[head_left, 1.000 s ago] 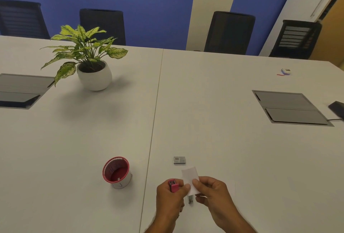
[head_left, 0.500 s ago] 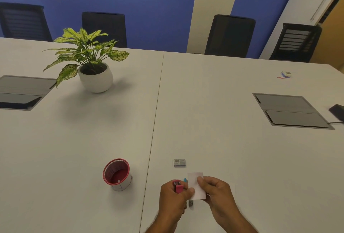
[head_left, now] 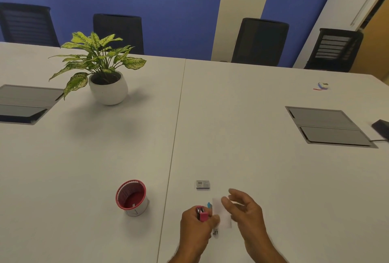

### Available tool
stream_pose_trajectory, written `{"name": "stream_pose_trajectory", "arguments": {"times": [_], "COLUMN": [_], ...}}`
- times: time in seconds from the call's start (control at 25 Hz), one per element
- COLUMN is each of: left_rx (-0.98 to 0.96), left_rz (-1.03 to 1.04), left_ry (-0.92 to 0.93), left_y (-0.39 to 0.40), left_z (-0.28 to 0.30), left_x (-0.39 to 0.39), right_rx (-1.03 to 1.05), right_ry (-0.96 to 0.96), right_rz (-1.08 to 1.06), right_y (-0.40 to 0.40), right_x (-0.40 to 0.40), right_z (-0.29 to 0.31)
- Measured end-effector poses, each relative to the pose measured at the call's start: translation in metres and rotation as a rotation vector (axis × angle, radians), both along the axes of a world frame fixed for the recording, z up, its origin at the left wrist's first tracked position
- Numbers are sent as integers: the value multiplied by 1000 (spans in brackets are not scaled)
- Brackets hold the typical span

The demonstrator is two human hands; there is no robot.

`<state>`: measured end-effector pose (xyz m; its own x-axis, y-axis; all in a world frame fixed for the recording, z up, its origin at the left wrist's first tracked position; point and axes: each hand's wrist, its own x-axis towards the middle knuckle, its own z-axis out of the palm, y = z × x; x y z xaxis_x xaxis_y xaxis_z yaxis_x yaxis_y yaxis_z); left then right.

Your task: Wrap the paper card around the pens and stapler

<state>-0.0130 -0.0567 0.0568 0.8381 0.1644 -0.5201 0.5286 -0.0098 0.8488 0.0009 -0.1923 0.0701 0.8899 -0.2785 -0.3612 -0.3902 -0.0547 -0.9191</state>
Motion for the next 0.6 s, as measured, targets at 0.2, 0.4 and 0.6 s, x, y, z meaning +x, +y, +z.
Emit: {"name": "stream_pose_trajectory", "arguments": {"times": [0.2,0.4,0.6], "left_rx": [216,-202,-517], "left_rz": [-22,235,435], "left_ry": [-179,-61,-30], "left_y": [0,0,5], "left_z": [-3,3,4], "left_x": [1,4,15], "right_rx": [-325,61,266], "right_ry": [-118,-76,78], "right_rz": [207,-42,119], "right_y": [16,20,16], "right_x": [-12,-8,-17], "right_z": [17,13,-6]}}
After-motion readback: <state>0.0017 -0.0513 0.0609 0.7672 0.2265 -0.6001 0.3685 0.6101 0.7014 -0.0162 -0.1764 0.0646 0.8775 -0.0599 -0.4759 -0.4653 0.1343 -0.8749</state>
